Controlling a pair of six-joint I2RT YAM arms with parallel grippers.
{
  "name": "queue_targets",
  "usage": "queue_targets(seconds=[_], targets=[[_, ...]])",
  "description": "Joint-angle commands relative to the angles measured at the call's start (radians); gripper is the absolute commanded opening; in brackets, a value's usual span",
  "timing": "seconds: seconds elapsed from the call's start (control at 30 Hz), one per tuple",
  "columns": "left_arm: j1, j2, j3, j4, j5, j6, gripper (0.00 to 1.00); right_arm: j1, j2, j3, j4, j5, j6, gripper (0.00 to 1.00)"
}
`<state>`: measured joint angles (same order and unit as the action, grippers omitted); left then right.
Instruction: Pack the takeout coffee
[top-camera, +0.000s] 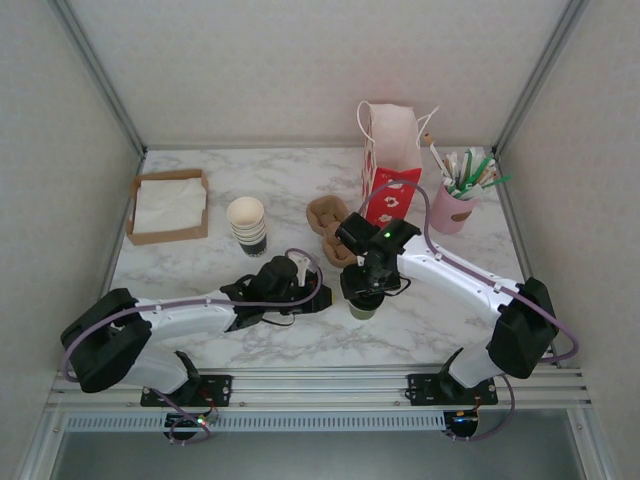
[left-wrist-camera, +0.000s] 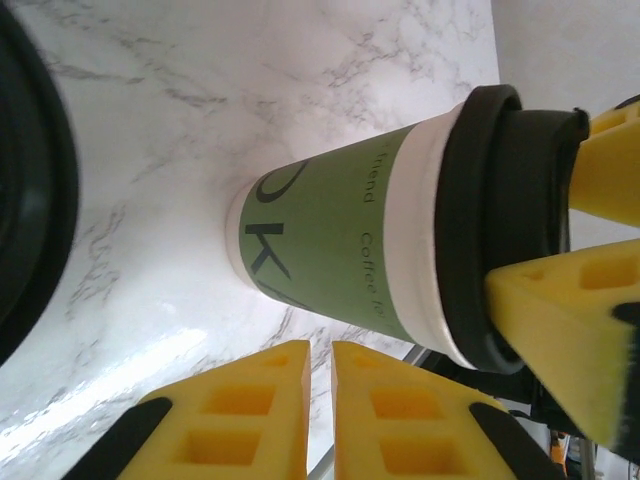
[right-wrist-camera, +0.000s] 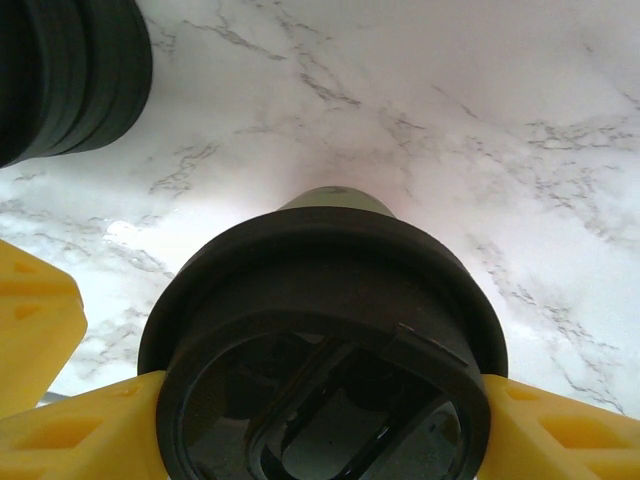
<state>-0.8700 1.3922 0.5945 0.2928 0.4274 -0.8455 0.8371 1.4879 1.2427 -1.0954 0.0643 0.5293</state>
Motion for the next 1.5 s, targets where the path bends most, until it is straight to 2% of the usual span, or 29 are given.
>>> queue_targets(seconds=[0.0, 0.33, 0.73, 1.07, 1.23, 1.47], targets=[[-0.007, 0.035, 0.050, 0.025, 0.029, 0.008, 0.14, -0.008, -0.001, -0.004, -0.035, 0.049, 0.015, 0.70], [-0.009, 0.147, 0.093, 0.046, 0.069, 0.001, 0.13, -0.008, -0.014, -0.023, 0.005, 0.001, 0.015, 0.70], [-0.011, 0.239, 0.079, 0.260, 0.168, -0.086, 0.11, -0.013, -0.030, -0.061, 0.052, -0.050, 0.030, 0.70], [-0.012, 0.252, 0.065, 0.282, 0.168, -0.095, 0.10, -0.021, -0.036, -0.089, 0.069, -0.065, 0.036, 0.70], [-0.012, 0.230, 0.048, 0.244, 0.147, -0.081, 0.10, -0.021, -0.022, -0.105, 0.064, -0.042, 0.037, 0.70], [-0.009, 0.169, 0.025, 0.192, 0.118, -0.071, 0.10, -0.020, -0.008, -0.158, 0.118, -0.081, 0.050, 0.70]])
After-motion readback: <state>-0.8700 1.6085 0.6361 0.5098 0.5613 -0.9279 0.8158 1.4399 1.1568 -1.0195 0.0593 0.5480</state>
